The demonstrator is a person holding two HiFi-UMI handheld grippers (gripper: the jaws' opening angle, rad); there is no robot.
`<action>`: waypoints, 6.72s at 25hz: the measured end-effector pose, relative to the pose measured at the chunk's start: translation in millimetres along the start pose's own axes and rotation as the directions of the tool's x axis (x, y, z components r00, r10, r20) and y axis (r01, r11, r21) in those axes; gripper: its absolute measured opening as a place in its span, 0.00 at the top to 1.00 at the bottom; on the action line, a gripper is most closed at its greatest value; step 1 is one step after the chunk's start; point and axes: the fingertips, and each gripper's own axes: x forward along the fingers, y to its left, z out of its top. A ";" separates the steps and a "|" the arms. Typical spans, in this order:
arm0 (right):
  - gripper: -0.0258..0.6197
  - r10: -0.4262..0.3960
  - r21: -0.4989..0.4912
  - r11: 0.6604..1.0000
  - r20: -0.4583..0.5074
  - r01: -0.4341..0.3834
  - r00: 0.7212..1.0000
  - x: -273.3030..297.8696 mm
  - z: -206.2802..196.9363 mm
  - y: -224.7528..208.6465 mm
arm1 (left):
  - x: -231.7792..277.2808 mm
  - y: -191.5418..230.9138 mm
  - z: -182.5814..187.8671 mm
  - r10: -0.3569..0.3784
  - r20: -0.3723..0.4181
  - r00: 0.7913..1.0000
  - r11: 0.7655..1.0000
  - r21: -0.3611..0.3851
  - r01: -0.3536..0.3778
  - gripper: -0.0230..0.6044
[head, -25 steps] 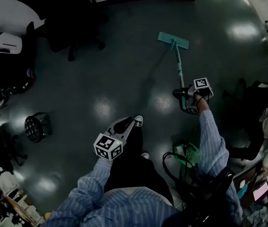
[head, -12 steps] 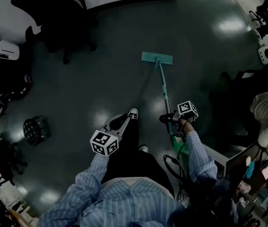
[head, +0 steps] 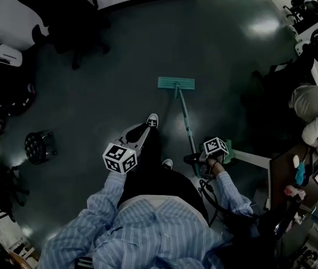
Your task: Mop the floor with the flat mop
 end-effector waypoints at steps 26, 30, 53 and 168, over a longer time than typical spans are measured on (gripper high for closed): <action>0.91 -0.292 -0.178 0.949 -0.193 0.259 0.937 -90.4 -223.3 -202.7 | -94.5 -119.0 -82.5 0.001 0.000 1.000 0.996 0.084 -0.001 0.87; 0.91 -0.288 -0.178 0.950 -0.195 0.255 0.938 -91.7 -226.0 -209.4 | -90.7 -123.8 -83.8 0.000 -0.015 1.000 0.996 0.094 0.001 0.87; 0.91 -0.319 -0.213 0.937 -0.208 0.276 0.925 -85.6 -167.4 -166.9 | -57.0 -88.3 -64.7 0.016 -0.028 0.999 0.998 0.066 -0.014 0.87; 0.91 -0.139 -0.127 0.984 -0.103 0.126 0.985 28.5 -31.3 -5.3 | -91.2 3.9 -48.0 0.120 -0.007 0.993 0.993 -0.016 -0.120 0.87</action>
